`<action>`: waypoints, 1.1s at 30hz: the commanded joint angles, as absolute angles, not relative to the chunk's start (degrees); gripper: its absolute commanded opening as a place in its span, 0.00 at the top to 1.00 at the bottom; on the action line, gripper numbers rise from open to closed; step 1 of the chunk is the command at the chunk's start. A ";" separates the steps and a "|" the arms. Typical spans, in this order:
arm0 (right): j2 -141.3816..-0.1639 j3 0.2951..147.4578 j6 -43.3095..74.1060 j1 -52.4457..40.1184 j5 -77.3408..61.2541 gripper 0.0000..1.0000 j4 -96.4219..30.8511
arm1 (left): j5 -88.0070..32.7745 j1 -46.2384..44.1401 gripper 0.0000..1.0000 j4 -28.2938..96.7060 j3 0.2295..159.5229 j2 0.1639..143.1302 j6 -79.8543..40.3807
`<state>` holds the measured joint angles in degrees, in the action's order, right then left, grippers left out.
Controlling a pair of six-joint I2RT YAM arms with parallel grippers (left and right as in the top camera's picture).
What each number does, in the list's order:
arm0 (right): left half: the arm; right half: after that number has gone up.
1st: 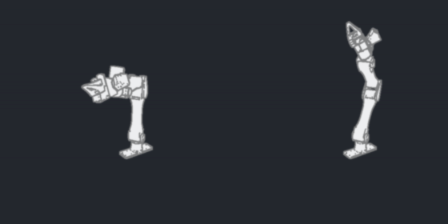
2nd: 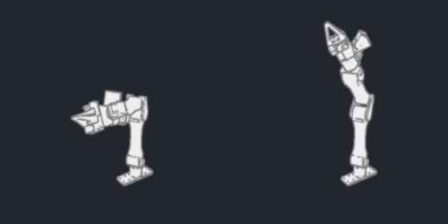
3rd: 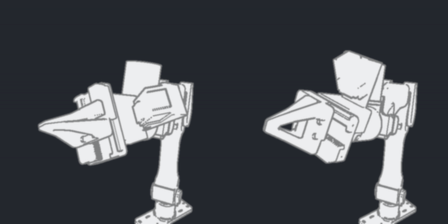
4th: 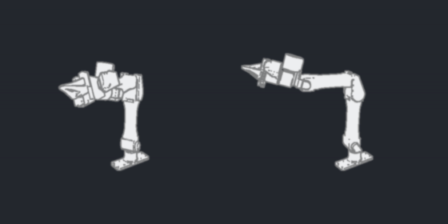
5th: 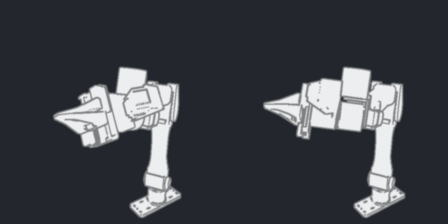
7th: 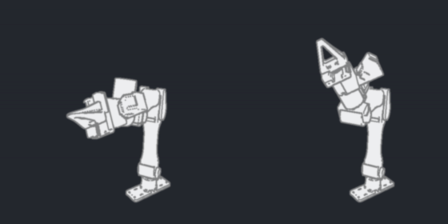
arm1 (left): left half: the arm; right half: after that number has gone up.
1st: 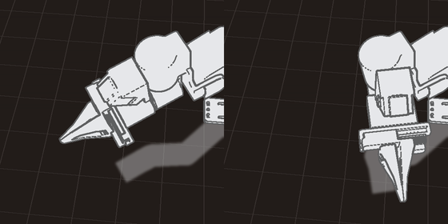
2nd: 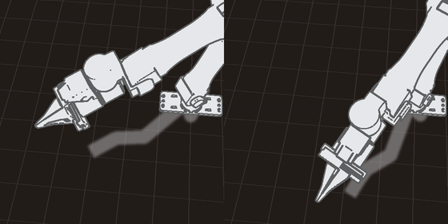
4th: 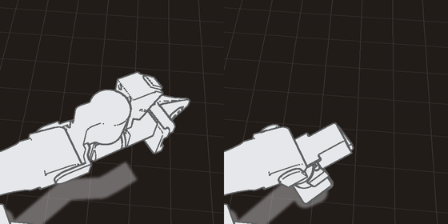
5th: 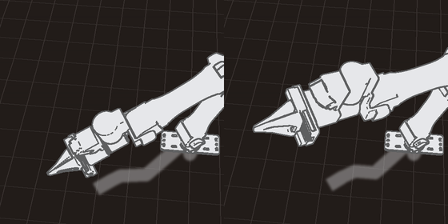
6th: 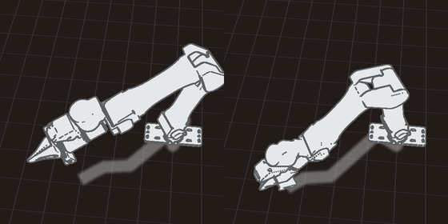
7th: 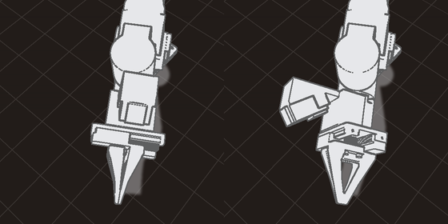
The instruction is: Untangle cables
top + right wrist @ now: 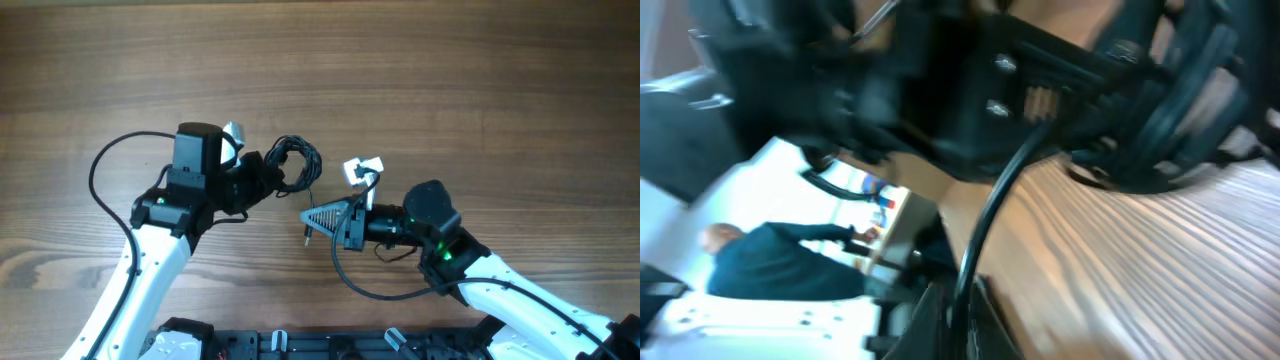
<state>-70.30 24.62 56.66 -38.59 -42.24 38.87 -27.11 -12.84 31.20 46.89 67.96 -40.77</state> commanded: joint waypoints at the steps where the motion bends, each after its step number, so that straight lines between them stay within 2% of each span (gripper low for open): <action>1: -70.65 25.71 63.31 -38.61 -40.97 0.95 42.19 | -25.36 -15.00 0.96 30.85 47.48 67.11 -36.18; 10: -70.67 25.71 64.47 -38.61 -28.56 0.95 42.30 | -25.36 -21.85 0.96 30.81 47.48 67.13 -36.23; 14: -70.67 25.71 64.49 -38.61 -23.75 0.95 38.63 | -25.36 -23.79 0.96 30.83 47.48 67.13 -36.23; 20: -70.67 25.71 63.35 -38.61 -15.79 0.95 30.24 | -25.43 -24.56 0.96 31.05 47.48 67.11 -36.25; 24: -70.67 25.71 60.86 -38.61 -12.60 0.95 29.69 | -25.43 -24.67 0.96 32.62 47.48 67.11 -36.23; 33: -70.67 25.71 63.66 -38.61 -10.28 0.95 31.51 | -25.43 -24.71 0.96 34.54 47.48 67.13 -36.21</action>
<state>-70.30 24.88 62.98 -38.61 -14.39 30.24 -24.16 -24.05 34.04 46.89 67.96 -37.58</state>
